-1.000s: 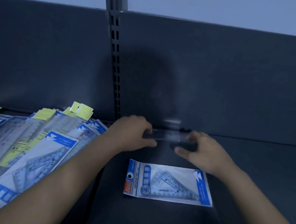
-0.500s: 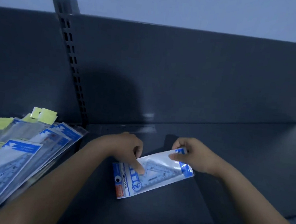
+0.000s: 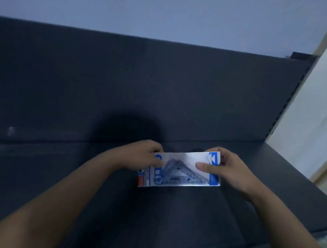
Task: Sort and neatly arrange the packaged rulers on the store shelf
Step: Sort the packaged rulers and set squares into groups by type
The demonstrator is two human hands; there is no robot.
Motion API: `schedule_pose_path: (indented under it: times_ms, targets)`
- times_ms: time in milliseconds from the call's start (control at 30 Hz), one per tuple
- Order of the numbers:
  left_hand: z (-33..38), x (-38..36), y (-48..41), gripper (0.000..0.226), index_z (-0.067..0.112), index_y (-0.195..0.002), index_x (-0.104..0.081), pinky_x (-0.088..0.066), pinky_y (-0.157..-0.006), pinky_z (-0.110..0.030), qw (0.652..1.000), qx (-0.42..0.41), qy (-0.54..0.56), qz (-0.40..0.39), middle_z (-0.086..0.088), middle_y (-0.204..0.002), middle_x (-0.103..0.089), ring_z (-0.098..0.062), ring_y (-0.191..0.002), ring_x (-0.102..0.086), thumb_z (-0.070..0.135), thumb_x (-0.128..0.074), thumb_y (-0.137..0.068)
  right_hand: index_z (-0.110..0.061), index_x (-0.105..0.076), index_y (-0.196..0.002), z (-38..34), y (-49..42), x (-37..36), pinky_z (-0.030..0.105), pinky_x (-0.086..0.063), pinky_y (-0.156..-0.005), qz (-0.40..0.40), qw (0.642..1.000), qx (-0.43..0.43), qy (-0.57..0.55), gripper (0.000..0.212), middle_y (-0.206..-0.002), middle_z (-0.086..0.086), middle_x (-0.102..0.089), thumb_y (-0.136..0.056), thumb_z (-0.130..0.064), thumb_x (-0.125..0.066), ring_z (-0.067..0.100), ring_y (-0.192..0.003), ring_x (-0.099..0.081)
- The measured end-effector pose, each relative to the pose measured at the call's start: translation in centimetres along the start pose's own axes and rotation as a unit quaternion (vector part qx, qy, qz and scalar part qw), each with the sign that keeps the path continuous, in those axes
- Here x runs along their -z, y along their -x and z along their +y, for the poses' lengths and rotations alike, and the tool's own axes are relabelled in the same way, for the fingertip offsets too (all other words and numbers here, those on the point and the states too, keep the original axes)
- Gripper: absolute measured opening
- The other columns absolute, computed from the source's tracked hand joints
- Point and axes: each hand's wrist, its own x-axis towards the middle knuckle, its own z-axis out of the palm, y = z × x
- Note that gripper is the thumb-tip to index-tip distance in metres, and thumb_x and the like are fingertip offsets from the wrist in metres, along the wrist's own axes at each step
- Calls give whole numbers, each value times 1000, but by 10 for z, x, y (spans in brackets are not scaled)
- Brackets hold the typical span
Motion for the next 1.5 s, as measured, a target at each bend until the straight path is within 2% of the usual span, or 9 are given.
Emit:
schedule_pose_path:
  times_ms: [100,267,433,600,767,967,1067,1200,1500]
  targets:
    - [33,-37,-35,7,15,-85,-60,-52,-68,-31,994,24,75,81,0,-84,-68,-11,-73,-65,17,-62,-92,-10,-58,-104,34,-17,60,37,-59,-70,-47,998,-29,3,43,-94,7,-73,-68,-3,-82,21,-83,-71]
    - [83,-78,-73,9,7,-92,-64,-54,-63,-24,968,72,156,185,-6,-86,-71,-10,-70,-67,14,-69,-88,-12,-59,-93,69,-38,126,24,-53,-53,-33,999,-33,-15,28,-81,2,-71,-75,4,-74,11,-65,-70]
    - [106,-98,-96,39,7,-101,-61,-54,-69,-27,970,107,158,151,-6,-92,-72,-13,-74,-65,12,-85,-70,-7,-60,-88,85,-48,154,25,-55,-49,16,999,-12,-27,22,-81,7,-69,-76,5,-73,15,-63,-70]
    - [106,-118,-130,49,14,-103,-55,-55,-67,-31,972,100,108,182,-1,-94,-67,-12,-75,-61,9,-86,-64,-13,-60,-82,101,-50,172,27,-55,-49,99,995,7,5,24,-80,5,-70,-74,4,-75,15,-60,-69]
    - [126,-143,-175,50,13,-108,-53,-40,-54,-9,967,65,80,234,-4,-97,-63,-5,-67,-52,8,-82,-67,-24,-57,-99,113,-69,217,19,-38,-56,124,954,36,269,30,-84,-15,-59,-76,-14,-73,6,-70,-55]
    - [147,-160,-209,24,8,-111,-55,-45,-80,-32,942,115,-78,304,-7,-119,-48,-21,-93,-54,8,-60,-87,-21,-49,-111,125,-113,244,30,-42,-61,87,942,64,317,36,-98,2,-66,-79,-17,-65,22,-78,-56]
    - [157,-172,-213,21,8,-108,-63,-37,-93,-34,905,85,-246,335,-6,-140,-45,-27,-118,-50,19,-53,-94,-17,-44,-128,133,-123,250,40,-47,-84,87,925,116,350,54,-117,11,-59,-80,-22,-68,31,-104,-55]
    - [170,-192,-210,31,21,-111,-65,-48,-85,-34,936,82,-225,257,7,-126,-58,-21,-108,-58,39,-42,-99,-13,-57,-124,140,-122,247,33,-40,-91,26,901,247,355,39,-118,9,-57,-87,-23,-63,28,-108,-52]
    - [170,-187,-207,47,27,-141,-46,-38,-105,-32,955,98,-226,164,5,-148,-41,-16,-135,-39,47,-37,-100,-15,-59,-119,133,-125,237,29,-40,-89,-46,855,251,452,33,-114,4,-60,-95,-34,-48,22,-103,-52]
